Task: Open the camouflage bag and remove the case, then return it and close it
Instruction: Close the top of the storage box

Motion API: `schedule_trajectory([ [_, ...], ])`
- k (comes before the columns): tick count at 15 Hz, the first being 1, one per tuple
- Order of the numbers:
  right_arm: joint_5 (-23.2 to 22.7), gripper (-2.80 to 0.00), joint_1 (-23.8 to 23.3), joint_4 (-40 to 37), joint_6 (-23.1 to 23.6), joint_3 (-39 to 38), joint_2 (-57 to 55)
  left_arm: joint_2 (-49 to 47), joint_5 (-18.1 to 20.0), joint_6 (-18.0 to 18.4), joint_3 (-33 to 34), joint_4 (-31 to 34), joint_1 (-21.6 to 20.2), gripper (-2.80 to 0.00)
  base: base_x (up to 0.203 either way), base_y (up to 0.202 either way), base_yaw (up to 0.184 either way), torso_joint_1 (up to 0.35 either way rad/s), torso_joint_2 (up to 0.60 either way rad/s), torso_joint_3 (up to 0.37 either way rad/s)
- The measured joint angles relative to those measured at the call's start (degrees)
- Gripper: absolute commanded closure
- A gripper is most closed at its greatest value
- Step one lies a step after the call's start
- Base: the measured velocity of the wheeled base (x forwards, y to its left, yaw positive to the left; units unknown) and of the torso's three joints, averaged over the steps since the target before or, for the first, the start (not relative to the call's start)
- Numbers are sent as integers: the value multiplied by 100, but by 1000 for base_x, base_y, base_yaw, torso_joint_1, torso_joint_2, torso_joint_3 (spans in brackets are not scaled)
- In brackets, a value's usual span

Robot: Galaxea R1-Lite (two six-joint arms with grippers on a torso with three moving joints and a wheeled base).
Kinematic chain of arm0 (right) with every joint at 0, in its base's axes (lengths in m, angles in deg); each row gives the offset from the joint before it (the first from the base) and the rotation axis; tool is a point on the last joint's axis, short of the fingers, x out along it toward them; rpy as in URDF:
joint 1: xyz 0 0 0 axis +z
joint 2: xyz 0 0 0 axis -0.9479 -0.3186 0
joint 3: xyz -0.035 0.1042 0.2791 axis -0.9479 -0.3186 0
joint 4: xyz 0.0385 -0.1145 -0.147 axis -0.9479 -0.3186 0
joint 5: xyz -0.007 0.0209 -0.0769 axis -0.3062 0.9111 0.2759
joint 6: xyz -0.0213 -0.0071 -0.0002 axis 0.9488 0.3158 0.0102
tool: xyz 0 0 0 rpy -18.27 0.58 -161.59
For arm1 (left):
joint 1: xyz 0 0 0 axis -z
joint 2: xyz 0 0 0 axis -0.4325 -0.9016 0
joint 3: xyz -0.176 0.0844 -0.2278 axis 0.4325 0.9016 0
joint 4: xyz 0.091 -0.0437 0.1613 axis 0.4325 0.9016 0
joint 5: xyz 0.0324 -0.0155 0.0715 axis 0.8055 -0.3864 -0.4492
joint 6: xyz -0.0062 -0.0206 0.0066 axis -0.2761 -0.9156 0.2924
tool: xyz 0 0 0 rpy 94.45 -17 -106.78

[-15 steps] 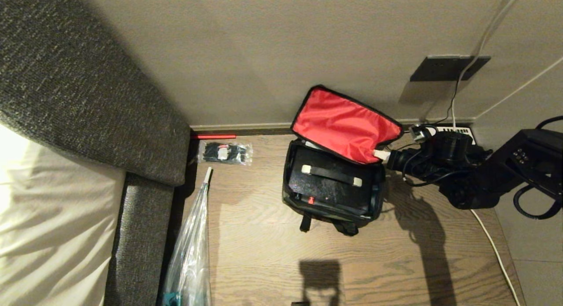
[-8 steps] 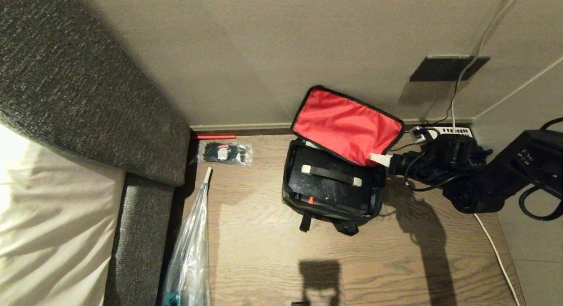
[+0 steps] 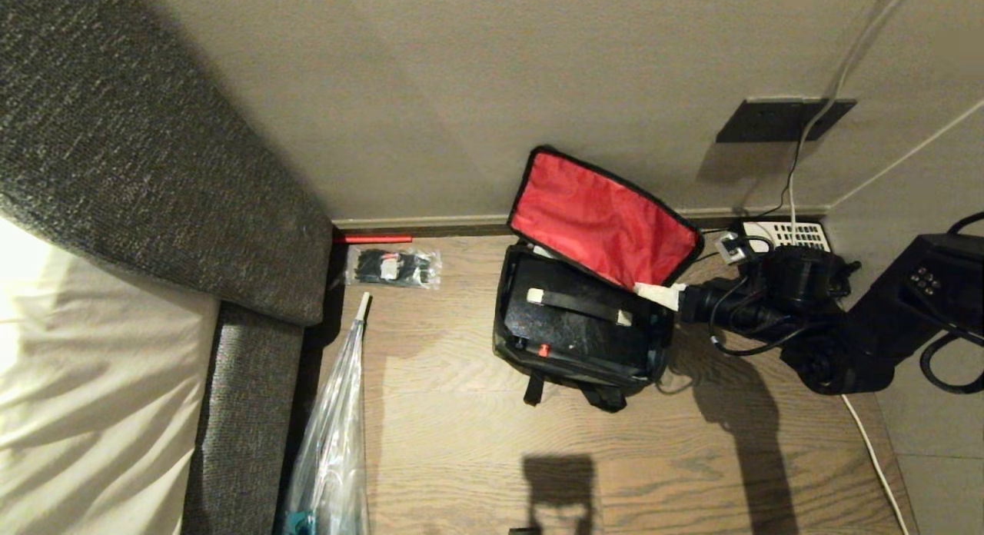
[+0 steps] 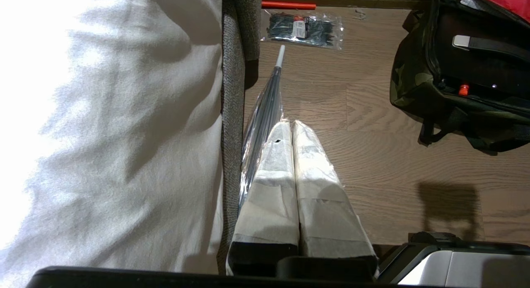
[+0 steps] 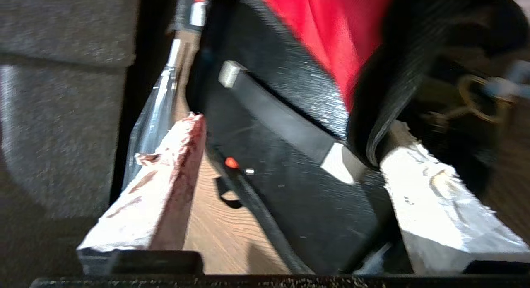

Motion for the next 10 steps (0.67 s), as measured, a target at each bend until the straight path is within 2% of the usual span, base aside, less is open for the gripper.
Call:
schedule_trajectory([
  [3,-214,-280,36,83,11,-326,103,0,0,6,0,-2,0,0,0,0,0,0,0,0],
  [7,-640,-280,36,0,216,-1267,581,0,0,4,0,0,0,0,0,0,0,0,0,0],
  [8,-741,-280,24,-91,343,-1508,754,0,1,5,0,0,0,0,0,0,0,0,0,0],
  [10,-1051,-280,-111,-528,883,-1907,1210,0,0,1,0,0,0,0,0,0,0,0,0,0],
])
